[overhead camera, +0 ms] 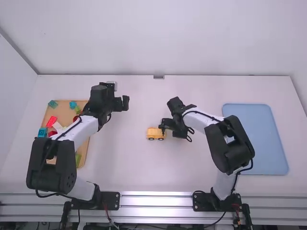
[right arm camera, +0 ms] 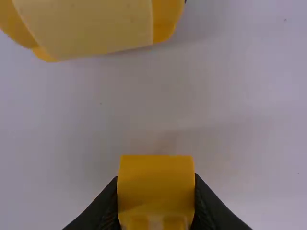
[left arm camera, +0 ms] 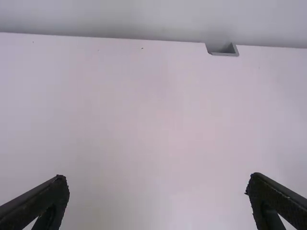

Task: Assemble lego blocks to make yellow taxi

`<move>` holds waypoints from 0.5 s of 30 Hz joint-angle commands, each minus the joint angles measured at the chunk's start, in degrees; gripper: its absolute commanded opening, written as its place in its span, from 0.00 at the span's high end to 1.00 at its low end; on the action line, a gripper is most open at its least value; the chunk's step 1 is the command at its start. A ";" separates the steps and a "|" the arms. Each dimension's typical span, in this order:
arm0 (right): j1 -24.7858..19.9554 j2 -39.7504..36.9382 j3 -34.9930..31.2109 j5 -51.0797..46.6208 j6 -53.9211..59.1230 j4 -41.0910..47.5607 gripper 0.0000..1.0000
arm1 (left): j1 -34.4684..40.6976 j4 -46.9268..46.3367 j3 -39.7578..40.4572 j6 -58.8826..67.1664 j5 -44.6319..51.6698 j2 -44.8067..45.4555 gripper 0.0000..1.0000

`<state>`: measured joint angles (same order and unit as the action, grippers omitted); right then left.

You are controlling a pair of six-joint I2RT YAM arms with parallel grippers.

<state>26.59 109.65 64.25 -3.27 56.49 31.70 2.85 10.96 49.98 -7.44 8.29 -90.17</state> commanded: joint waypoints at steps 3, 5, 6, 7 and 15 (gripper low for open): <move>-1.05 0.61 -0.15 1.95 0.76 0.22 0.42 | -0.07 -0.13 -0.55 1.20 -0.22 0.04 0.01; -1.05 0.61 -0.15 1.95 0.81 0.17 0.34 | -0.07 -0.20 -0.55 1.97 -0.24 0.04 0.01; -0.98 0.61 -0.15 1.86 0.79 0.11 0.32 | -0.07 -0.24 -0.55 1.95 -0.24 0.04 0.01; -0.87 0.61 -0.15 1.70 0.81 0.17 0.31 | -0.09 -0.28 -0.55 1.92 -0.24 0.04 0.01; -2.54 -7.15 2.45 9.38 1.01 6.10 0.10 | -0.09 -2.71 -0.55 -0.17 -5.62 0.04 0.01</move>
<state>25.15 107.83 64.64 1.19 56.58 37.50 2.85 8.78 49.95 -6.70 5.28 -90.17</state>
